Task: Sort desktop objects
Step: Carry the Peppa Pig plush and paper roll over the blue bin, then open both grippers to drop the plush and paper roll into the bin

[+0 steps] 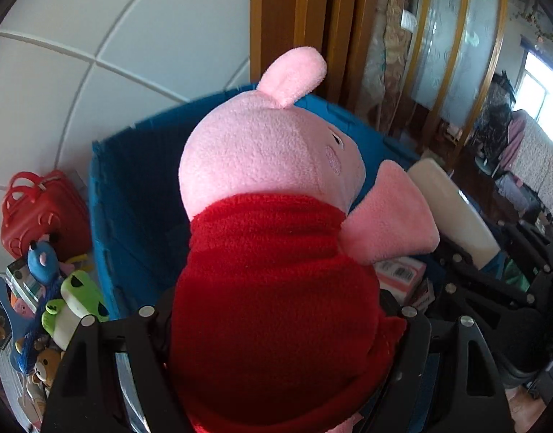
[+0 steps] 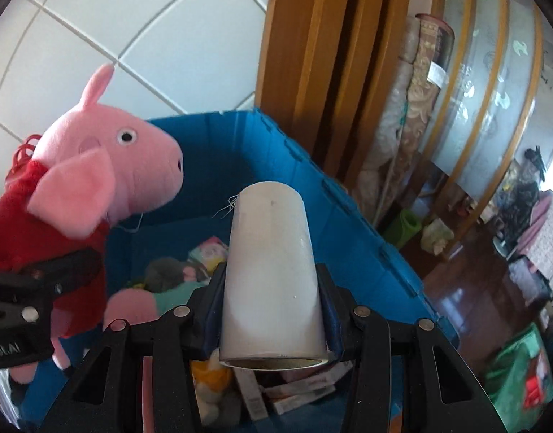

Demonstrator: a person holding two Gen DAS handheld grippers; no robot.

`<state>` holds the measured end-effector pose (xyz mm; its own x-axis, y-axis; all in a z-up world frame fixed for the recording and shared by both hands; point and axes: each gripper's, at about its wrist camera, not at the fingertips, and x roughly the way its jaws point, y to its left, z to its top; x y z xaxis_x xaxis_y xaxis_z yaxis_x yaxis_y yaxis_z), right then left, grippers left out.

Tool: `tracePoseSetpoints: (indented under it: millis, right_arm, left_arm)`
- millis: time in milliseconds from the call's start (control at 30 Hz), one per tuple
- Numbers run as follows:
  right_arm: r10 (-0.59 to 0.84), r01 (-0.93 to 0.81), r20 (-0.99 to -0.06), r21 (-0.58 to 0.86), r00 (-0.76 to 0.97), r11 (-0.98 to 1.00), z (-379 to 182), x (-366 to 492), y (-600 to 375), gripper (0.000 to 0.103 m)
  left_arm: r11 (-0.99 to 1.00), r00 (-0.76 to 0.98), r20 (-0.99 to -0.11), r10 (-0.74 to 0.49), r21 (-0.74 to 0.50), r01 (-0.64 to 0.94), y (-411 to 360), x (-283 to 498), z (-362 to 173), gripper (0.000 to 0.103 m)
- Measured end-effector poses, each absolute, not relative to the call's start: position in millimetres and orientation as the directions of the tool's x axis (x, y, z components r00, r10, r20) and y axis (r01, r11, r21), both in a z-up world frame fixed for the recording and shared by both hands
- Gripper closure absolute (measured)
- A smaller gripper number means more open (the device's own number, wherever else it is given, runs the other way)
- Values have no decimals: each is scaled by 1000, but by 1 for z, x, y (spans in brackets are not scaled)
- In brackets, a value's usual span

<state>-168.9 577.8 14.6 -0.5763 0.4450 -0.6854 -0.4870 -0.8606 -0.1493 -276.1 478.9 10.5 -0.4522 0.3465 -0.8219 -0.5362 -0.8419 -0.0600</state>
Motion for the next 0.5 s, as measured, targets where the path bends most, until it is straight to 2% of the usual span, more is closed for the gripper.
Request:
tracePoseSetpoints:
  millis: [200, 433, 500]
  right_arm:
    - [450, -502, -732, -171, -511, -848, -16, -160, 603, 58]
    - [451, -489, -759, -201, -470, -849, -29, -158, 608, 57]
    - [460, -486, -760, -219, -460, -846, -32, -160, 608, 53]
  left_arm:
    - [-818, -335, -886, 320, -80, -569, 501, -273, -24, 23]
    - [-817, -348, -897, 274, -26, -576, 511, -258, -28, 20]
    - [-820, -368, -893, 258, -1, -572, 510, -253, -24, 19]
